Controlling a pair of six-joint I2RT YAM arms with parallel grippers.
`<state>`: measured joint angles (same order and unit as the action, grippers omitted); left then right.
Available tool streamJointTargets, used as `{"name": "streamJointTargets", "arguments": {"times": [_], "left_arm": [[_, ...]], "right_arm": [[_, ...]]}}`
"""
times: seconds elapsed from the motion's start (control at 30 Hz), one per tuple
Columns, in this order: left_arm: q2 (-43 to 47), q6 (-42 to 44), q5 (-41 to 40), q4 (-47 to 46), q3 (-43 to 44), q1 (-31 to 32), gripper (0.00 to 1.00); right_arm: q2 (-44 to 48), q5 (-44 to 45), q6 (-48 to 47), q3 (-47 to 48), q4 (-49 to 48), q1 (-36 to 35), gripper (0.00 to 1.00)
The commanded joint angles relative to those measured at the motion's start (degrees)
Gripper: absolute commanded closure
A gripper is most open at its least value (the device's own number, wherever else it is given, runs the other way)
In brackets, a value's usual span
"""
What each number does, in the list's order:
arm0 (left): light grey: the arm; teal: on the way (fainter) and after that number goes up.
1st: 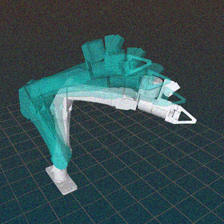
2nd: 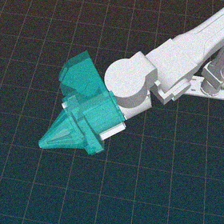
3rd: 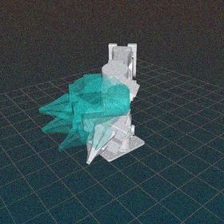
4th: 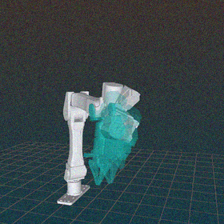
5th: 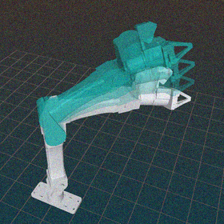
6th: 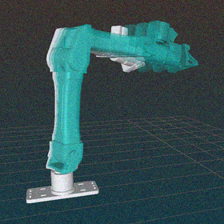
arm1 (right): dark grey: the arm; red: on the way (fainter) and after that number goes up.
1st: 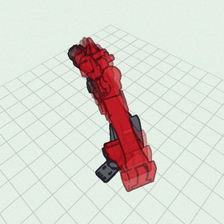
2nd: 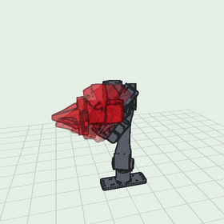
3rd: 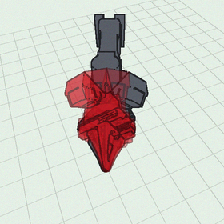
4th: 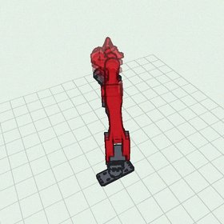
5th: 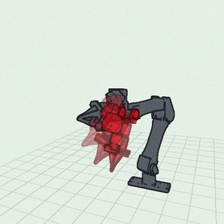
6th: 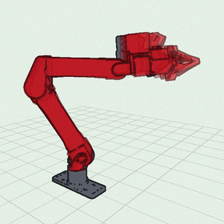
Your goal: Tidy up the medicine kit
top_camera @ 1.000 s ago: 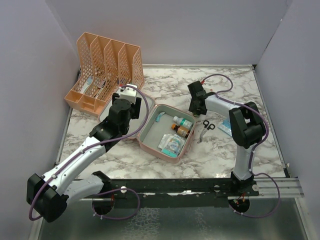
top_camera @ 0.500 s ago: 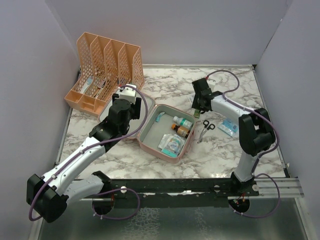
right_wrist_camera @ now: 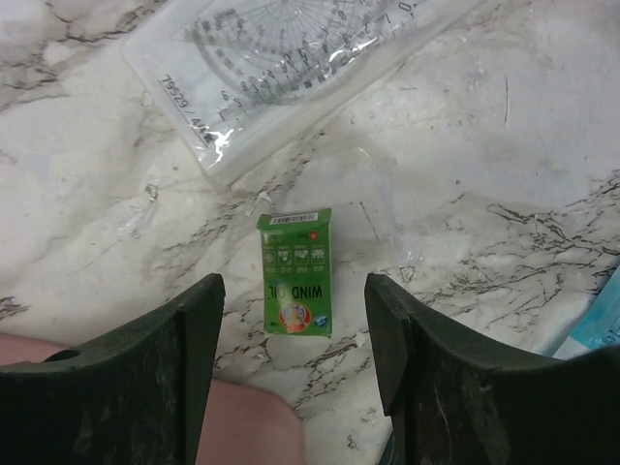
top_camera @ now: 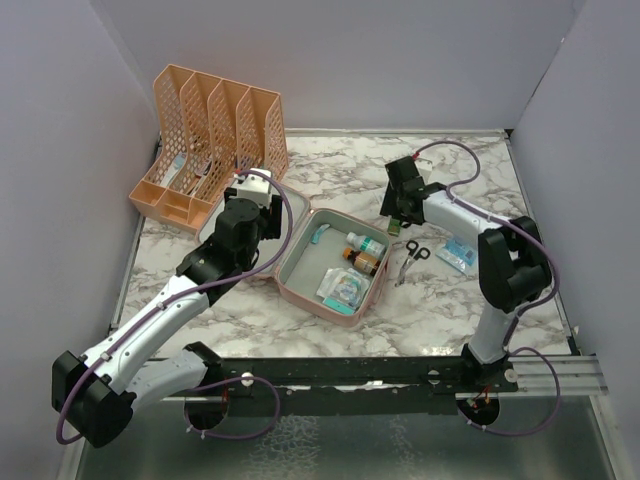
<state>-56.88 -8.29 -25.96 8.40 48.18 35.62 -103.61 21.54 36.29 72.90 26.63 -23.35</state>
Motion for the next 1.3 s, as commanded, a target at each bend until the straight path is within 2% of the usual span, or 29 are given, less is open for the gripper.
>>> {"name": "streamJointTargets", "arguments": {"times": [0.0,0.2,0.4,0.6,0.77,0.87,0.97,1.1,1.27], "left_arm": [[1.0,-0.9,1.6,-0.4,0.3,-0.3,0.36],[0.6,-1.1,1.7,-0.4,0.4,-0.3,0.36],[0.4,-1.1,1.8,-0.3,0.3,-0.3,0.36],[0.3,-1.1,1.7,-0.4,0.3,-0.4,0.36],[0.3,-1.0,1.8,-0.2,0.3,-0.4,0.36],[0.4,-0.9,1.7,-0.2,0.3,-0.4,0.36],[0.6,-0.9,1.7,-0.1,0.3,-0.4,0.36],[0.9,-1.0,1.8,0.0,0.4,-0.4,0.36],[1.6,-1.3,2.2,0.1,0.4,-0.4,0.36]], "right_arm": [[-3.7,-0.8,0.1,0.6,0.0,1.2,0.39],[-7.0,-3.7,-1.1,1.3,-0.7,1.4,0.43],[-8.0,-4.9,-0.9,0.5,-1.7,1.6,0.56],[-8.4,-5.4,0.3,-0.4,-2.2,2.1,0.58],[-9.4,-5.6,-0.3,0.7,-1.5,2.2,0.54],[-9.5,-5.2,-0.4,0.9,-1.2,2.1,0.59],[-8.5,-4.8,-0.4,0.8,-1.2,2.2,0.66],[-5.0,-5.7,-1.2,0.3,-1.9,2.1,0.67],[0.6,-11.1,-2.4,0.6,-1.4,2.1,0.69]]}}
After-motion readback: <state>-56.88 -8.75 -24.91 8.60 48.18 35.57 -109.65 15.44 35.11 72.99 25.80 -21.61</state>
